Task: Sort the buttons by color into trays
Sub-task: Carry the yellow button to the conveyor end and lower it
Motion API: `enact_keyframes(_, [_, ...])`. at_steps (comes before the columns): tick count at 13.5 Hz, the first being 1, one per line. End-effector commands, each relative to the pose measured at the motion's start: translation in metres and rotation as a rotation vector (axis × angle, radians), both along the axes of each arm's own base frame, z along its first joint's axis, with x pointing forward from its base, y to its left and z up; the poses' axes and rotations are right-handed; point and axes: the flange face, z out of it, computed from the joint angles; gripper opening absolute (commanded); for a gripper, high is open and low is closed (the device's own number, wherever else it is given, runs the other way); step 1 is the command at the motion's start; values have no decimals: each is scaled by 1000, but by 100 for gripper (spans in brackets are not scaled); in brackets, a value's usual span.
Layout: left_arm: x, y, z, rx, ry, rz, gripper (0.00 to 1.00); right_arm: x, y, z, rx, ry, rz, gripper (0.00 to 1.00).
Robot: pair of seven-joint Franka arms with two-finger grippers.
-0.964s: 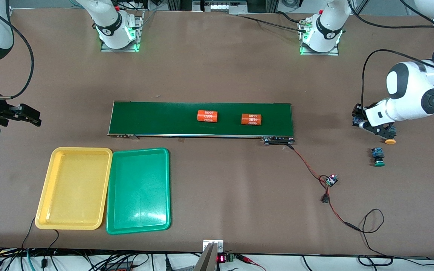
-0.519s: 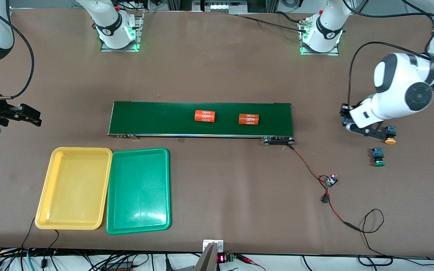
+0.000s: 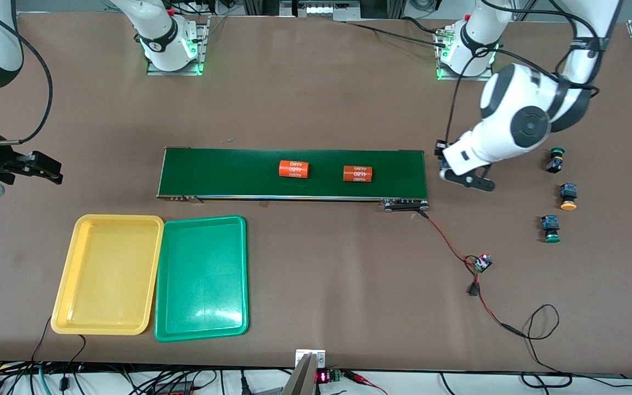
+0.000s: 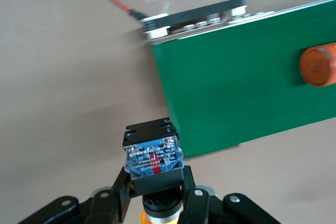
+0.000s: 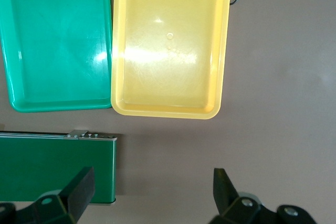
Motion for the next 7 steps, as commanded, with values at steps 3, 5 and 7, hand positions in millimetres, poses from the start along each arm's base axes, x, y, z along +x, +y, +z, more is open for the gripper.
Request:
enact_keyframes(3, [-1, -12, 0, -19, -5, 16, 0, -1, 2, 0, -1, 7, 2, 100])
enact_keyframes(5, [-1, -12, -2, -23, -1, 18, 0, 0, 2, 0, -1, 7, 2, 100])
enact_keyframes(7, [0, -13, -4, -35, 4, 29, 0, -1, 2, -1, -1, 10, 2, 100])
